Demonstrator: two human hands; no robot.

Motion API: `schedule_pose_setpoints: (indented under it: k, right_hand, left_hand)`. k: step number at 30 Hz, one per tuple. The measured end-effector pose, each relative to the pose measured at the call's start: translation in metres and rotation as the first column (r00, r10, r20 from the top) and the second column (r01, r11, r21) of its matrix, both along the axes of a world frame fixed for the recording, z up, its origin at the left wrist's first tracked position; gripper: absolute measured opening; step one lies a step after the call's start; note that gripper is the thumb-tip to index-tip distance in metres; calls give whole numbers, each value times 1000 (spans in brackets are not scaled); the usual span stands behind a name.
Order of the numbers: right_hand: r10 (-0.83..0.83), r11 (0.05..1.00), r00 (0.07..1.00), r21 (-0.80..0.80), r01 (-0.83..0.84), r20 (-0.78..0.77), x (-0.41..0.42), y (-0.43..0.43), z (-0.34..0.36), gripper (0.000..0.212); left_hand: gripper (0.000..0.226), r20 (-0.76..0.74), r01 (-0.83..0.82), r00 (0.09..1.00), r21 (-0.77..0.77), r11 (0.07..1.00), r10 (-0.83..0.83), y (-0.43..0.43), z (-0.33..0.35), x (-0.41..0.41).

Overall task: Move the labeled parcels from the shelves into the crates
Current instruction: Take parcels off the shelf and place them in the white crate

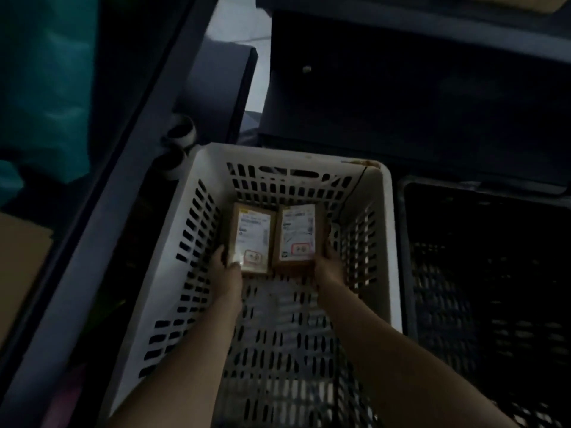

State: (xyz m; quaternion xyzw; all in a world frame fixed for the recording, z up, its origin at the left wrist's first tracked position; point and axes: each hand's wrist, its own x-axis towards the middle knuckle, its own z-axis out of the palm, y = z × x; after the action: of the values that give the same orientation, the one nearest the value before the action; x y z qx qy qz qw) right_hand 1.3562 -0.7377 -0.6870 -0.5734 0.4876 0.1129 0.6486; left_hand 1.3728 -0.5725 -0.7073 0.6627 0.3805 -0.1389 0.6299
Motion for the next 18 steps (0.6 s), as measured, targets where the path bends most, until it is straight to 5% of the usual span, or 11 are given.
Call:
schedule_pose_setpoints:
  k: [4,7,8,10,12,18]
  right_hand:
    - [80,994,995,-66,-85,-65,2,2,-46,68]
    - [268,869,935,-361,-339,-232,7,7,-26,86]
    - [328,758,890,-475,-448,-315,8,8,-21,88]
    - [444,496,807,-644,-583,-389,13,14,-15,86]
    - [519,365,741,-674,-643,-426,23,22,-14,91]
    - [550,481,715,-536,-694,-432,52,20,-24,108]
  left_hand:
    - [64,5,-6,1000,75,997,6,-12,-21,11]
    - [69,42,77,995,214,974,-88,-13,-29,13]
    - [68,58,162,980,345,925,-193,-12,-31,12]
    - [65,-28,372,883,649,663,-469,-14,-30,7]
    - [68,-136,487,766,760,430,-628,-21,-26,6]
    - [86,-321,661,672,666,345,-667,-31,-31,30]
